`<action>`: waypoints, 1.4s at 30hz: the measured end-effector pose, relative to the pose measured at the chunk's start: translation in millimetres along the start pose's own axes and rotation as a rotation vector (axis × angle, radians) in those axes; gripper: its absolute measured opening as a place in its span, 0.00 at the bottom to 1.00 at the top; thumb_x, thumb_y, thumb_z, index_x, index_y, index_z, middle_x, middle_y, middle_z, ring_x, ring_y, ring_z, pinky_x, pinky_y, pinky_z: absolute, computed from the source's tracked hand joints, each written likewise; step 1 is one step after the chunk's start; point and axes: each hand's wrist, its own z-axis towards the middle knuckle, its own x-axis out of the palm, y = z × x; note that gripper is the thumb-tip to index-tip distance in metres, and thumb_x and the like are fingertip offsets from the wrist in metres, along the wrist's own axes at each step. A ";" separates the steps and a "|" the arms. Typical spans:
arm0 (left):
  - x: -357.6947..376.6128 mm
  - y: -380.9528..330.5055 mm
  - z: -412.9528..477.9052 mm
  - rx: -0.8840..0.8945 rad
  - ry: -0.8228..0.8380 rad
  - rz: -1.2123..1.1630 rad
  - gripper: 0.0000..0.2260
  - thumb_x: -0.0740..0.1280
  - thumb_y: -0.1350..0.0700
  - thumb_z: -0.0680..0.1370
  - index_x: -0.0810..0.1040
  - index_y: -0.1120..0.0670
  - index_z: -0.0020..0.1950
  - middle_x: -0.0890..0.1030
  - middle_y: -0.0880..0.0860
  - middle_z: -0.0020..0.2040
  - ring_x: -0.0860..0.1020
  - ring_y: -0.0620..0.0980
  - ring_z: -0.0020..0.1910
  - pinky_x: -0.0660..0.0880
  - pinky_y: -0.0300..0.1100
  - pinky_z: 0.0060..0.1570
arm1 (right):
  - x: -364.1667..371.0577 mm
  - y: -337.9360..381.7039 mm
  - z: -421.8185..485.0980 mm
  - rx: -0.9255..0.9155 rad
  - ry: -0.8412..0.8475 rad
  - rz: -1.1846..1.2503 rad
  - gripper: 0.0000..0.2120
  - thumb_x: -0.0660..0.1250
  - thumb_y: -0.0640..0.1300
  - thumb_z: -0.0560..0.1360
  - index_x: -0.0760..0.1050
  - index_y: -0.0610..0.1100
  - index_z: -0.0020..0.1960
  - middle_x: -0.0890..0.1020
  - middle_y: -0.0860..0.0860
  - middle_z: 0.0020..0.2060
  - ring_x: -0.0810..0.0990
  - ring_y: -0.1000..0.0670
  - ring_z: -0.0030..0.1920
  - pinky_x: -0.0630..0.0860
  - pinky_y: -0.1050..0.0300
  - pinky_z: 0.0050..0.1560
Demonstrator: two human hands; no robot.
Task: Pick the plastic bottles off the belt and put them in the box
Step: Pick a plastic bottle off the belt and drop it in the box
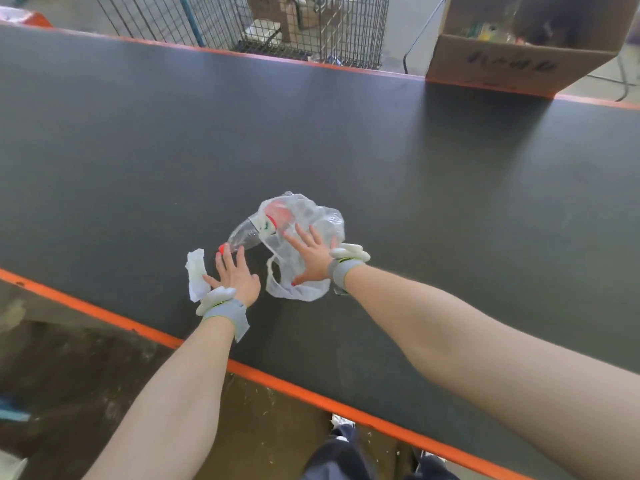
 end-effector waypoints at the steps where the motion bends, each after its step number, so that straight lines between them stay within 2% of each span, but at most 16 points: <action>1: 1.7 -7.9 4.4 0.005 0.001 -0.004 0.32 0.60 0.57 0.79 0.46 0.50 0.79 0.40 0.51 0.78 0.42 0.53 0.78 0.48 0.64 0.72 | 4.7 -8.5 -0.7 0.031 0.036 -0.002 0.49 0.67 0.65 0.70 0.34 0.62 0.76 0.37 0.54 0.78 0.36 0.44 0.77 0.45 0.28 0.71; 5: 2.5 -37.5 13.2 0.051 0.052 -0.032 0.34 0.63 0.56 0.79 0.45 0.51 0.79 0.45 0.54 0.79 0.47 0.55 0.77 0.53 0.60 0.73 | 19.8 -45.0 -9.0 0.372 0.148 0.165 0.40 0.57 0.68 0.71 0.39 0.64 0.76 0.43 0.52 0.78 0.46 0.39 0.77 0.55 0.34 0.71; 7: 8.6 -65.4 17.9 0.128 0.105 -0.043 0.36 0.64 0.54 0.79 0.45 0.51 0.79 0.51 0.55 0.78 0.52 0.56 0.76 0.56 0.59 0.71 | 19.7 -72.3 -15.5 0.527 0.109 0.177 0.39 0.54 0.67 0.72 0.38 0.62 0.77 0.41 0.51 0.79 0.44 0.38 0.78 0.50 0.33 0.73; 11: 26.1 -132.9 13.3 0.250 0.199 -0.054 0.37 0.67 0.52 0.77 0.47 0.51 0.78 0.63 0.59 0.71 0.63 0.59 0.70 0.62 0.55 0.68 | -0.5 -119.3 -47.5 0.679 -0.030 0.208 0.32 0.49 0.60 0.79 0.40 0.55 0.79 0.38 0.54 0.78 0.39 0.43 0.78 0.46 0.36 0.74; 13: 30.5 -155.7 9.5 0.260 0.227 -0.006 0.37 0.67 0.51 0.77 0.48 0.51 0.78 0.66 0.60 0.69 0.65 0.59 0.67 0.64 0.52 0.66 | -6.8 -132.9 -52.7 0.703 -0.087 0.210 0.31 0.49 0.58 0.80 0.41 0.52 0.79 0.37 0.51 0.78 0.38 0.42 0.78 0.47 0.35 0.74; 16: 31.4 -199.0 5.4 0.295 0.277 -0.036 0.36 0.66 0.45 0.77 0.49 0.53 0.78 0.67 0.61 0.67 0.67 0.61 0.66 0.64 0.53 0.66 | -20.3 -163.8 -63.6 0.733 -0.192 0.277 0.30 0.57 0.49 0.79 0.50 0.50 0.77 0.43 0.48 0.78 0.46 0.43 0.77 0.56 0.37 0.72; 19: 24.0 -234.1 11.3 0.221 0.349 -0.332 0.35 0.67 0.44 0.76 0.54 0.54 0.76 0.70 0.60 0.66 0.71 0.62 0.64 0.69 0.55 0.64 | -34.9 -186.3 -70.3 0.735 -0.278 0.271 0.29 0.61 0.43 0.75 0.57 0.49 0.74 0.52 0.47 0.76 0.54 0.44 0.75 0.60 0.42 0.70; 22: 7.5 -282.8 17.0 0.063 0.514 -0.720 0.33 0.70 0.44 0.72 0.60 0.54 0.71 0.74 0.56 0.63 0.77 0.59 0.57 0.78 0.55 0.54 | -53.3 -209.1 -77.3 0.793 -0.412 0.325 0.25 0.61 0.44 0.74 0.62 0.46 0.70 0.63 0.47 0.70 0.64 0.44 0.70 0.65 0.47 0.66; 26: -11.1 -354.6 24.0 -0.008 0.632 -0.947 0.33 0.71 0.44 0.72 0.62 0.58 0.69 0.74 0.57 0.61 0.79 0.58 0.54 0.81 0.50 0.41 | -98.3 -248.7 -81.8 0.891 -0.659 0.293 0.21 0.63 0.43 0.74 0.66 0.43 0.66 0.71 0.47 0.61 0.72 0.45 0.62 0.69 0.52 0.55; 31: -35.6 -439.6 52.9 0.064 0.694 -1.086 0.33 0.69 0.42 0.74 0.62 0.60 0.69 0.74 0.58 0.63 0.80 0.57 0.54 0.79 0.45 0.34 | -146.0 -299.1 -62.8 0.944 -0.820 0.191 0.24 0.66 0.46 0.72 0.64 0.42 0.65 0.67 0.46 0.63 0.68 0.43 0.62 0.67 0.48 0.57; 34: -64.9 -499.6 82.8 0.104 0.672 -1.149 0.37 0.69 0.39 0.72 0.61 0.59 0.71 0.74 0.58 0.63 0.80 0.57 0.54 0.80 0.48 0.38 | -174.6 -332.0 -34.4 0.872 -0.916 0.302 0.28 0.64 0.43 0.72 0.61 0.43 0.71 0.62 0.45 0.71 0.64 0.42 0.68 0.66 0.46 0.60; 36: -90.3 -546.4 108.8 0.137 0.669 -1.163 0.39 0.70 0.37 0.69 0.62 0.59 0.71 0.75 0.58 0.63 0.80 0.58 0.54 0.80 0.48 0.37 | -195.0 -357.6 -10.6 0.843 -0.999 0.407 0.26 0.60 0.42 0.76 0.61 0.44 0.73 0.62 0.46 0.73 0.64 0.43 0.69 0.65 0.47 0.60; 37: -104.6 -569.2 121.4 0.159 0.670 -1.193 0.38 0.69 0.37 0.70 0.63 0.59 0.71 0.75 0.58 0.62 0.80 0.58 0.54 0.80 0.47 0.37 | -203.2 -369.6 -2.0 0.856 -1.046 0.476 0.24 0.59 0.43 0.78 0.61 0.44 0.73 0.63 0.46 0.72 0.65 0.43 0.69 0.66 0.48 0.60; 39: -141.1 -617.2 142.0 0.257 0.717 -1.353 0.29 0.64 0.39 0.76 0.65 0.57 0.69 0.76 0.56 0.56 0.80 0.55 0.52 0.80 0.46 0.38 | -222.0 -395.0 13.5 0.903 -1.103 0.605 0.21 0.57 0.44 0.80 0.62 0.44 0.72 0.65 0.46 0.69 0.66 0.43 0.67 0.67 0.47 0.59; 41: -176.7 -659.8 152.1 0.408 0.788 -1.491 0.18 0.61 0.43 0.80 0.70 0.57 0.60 0.75 0.54 0.49 0.78 0.50 0.45 0.80 0.43 0.39 | -239.1 -416.8 27.5 0.910 -1.108 0.676 0.21 0.58 0.45 0.80 0.61 0.43 0.72 0.65 0.45 0.67 0.68 0.43 0.65 0.67 0.47 0.58; 42: -188.7 -668.9 151.9 0.462 0.771 -1.478 0.15 0.62 0.46 0.80 0.71 0.57 0.56 0.75 0.55 0.50 0.77 0.50 0.47 0.80 0.42 0.42 | -244.5 -419.6 29.4 0.881 -1.094 0.689 0.21 0.58 0.45 0.80 0.61 0.44 0.71 0.66 0.45 0.66 0.68 0.43 0.64 0.67 0.47 0.57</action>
